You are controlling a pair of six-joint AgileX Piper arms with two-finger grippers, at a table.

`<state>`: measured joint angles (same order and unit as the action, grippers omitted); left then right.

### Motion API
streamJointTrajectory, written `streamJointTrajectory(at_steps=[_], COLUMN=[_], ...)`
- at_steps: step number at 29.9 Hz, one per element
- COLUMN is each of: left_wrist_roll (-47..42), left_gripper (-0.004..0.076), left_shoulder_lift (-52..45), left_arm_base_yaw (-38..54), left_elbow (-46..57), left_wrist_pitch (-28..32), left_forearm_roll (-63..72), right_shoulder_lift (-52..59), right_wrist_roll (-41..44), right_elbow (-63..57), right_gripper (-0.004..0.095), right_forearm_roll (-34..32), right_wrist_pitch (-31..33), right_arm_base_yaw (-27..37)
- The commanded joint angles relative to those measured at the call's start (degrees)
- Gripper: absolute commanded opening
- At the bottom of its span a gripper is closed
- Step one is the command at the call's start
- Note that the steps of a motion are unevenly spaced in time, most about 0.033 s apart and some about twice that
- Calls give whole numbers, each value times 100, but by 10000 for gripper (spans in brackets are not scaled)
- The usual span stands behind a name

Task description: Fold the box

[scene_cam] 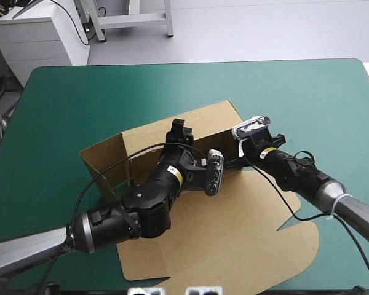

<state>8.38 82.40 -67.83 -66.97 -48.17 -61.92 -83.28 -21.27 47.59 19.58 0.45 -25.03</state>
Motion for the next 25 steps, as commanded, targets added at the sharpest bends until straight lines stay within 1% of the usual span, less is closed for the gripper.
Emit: streamJointTrajectory(at_steps=[1, 2, 4, 5, 6, 8, 11, 14, 16, 19, 22, 25], left_wrist_roll=[-132, -196, -515, -733, -781, -794, -794, -721, -542, 82, 704, 1054], left_gripper=[374, 322, 178, 58, -11, 10, 10, 9, 10, 10, 9, 9], left_shoulder_lift=[-241, -241, -241, -241, -241, -241, -231, -231, -231, -231, -231, -231], left_arm_base_yaw=[-86, -13, 168, 335, 479, 871, 1529, 2170, 2632, 3424, 4309, 5010], left_elbow=[-145, -145, -185, -297, -406, -710, -1213, -1695, -1989, -2384, -2515, -2515], left_wrist_pitch=[-226, -231, -161, 4, 146, 466, 827, 874, 874, 811, 783, 809], left_forearm_roll=[-938, -1363, -2169, -2298, -2228, -1968, -1332, -622, 46, 1410, 2850, 4030], right_shoulder_lift=[21, 21, 21, 21, 21, 21, 21, 32, 32, 32, 32, 32], right_wrist_roll=[98, 145, 147, 147, 147, 147, 156, 180, 236, 236, 278, 673], right_elbow=[131, 131, 131, 131, 131, 131, 168, 258, 375, 657, 1068, 1501], right_gripper=[-8, -8, -8, -8, -8, -8, -8, -8, -8, 4, 4, 4], right_forearm_roll=[-38, -38, -38, -38, -38, -38, -38, -38, -49, -133, -164, -562], right_wrist_pitch=[-166, -137, -137, -127, -130, -45, 67, 136, 294, 696, 1264, 1862], right_arm_base_yaw=[-16, -16, -16, -16, -16, -16, -16, -16, -16, -3, 149, 379])
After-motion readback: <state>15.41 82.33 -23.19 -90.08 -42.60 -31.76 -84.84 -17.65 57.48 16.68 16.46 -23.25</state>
